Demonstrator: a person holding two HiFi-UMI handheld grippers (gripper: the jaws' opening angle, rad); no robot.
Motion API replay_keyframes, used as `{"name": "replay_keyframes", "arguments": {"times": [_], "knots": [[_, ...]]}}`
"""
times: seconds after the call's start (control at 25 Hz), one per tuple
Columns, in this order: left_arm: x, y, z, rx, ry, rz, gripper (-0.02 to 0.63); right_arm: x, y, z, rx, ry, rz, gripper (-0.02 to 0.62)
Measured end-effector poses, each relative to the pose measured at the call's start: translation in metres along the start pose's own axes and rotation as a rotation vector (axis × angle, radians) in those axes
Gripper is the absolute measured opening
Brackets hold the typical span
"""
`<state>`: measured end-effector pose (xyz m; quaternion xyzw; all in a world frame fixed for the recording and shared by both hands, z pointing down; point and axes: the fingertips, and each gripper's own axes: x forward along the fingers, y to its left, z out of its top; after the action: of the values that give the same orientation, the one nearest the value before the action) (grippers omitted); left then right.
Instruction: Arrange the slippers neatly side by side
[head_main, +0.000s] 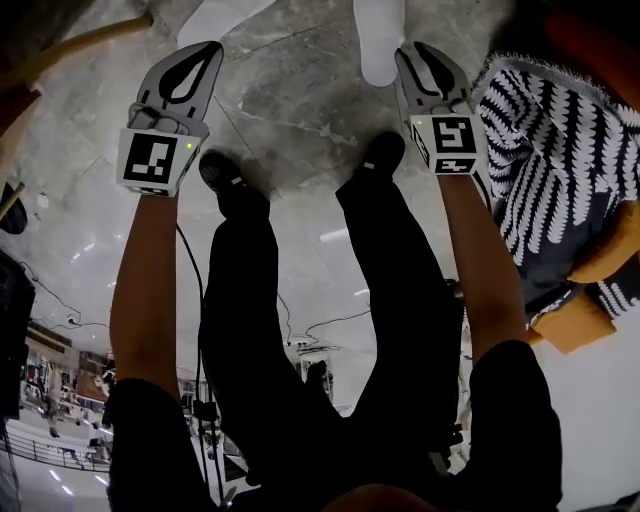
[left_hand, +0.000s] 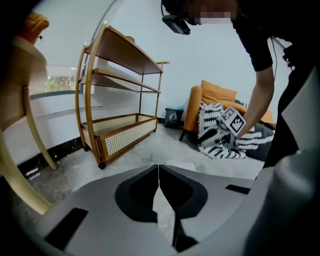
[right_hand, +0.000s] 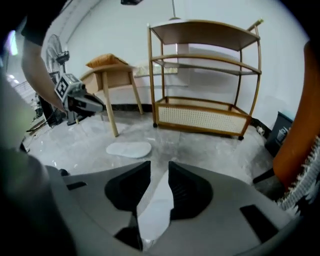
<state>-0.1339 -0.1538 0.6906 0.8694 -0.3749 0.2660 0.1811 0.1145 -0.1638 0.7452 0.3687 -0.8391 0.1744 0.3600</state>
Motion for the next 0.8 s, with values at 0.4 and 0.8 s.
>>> {"name": "replay_keyframes", "arguments": {"times": [0.4, 0.8], "knots": [[0.031, 0.027, -0.027, 0.462, 0.168, -0.07, 0.018, 0.017, 0.056, 0.12, 0.002, -0.286, 0.083, 0.096], [0.092, 0.06, -0.084, 0.759, 0.366, -0.18, 0.104, 0.016, 0.05, 0.134, 0.004, -0.363, 0.098, 0.041]]}}
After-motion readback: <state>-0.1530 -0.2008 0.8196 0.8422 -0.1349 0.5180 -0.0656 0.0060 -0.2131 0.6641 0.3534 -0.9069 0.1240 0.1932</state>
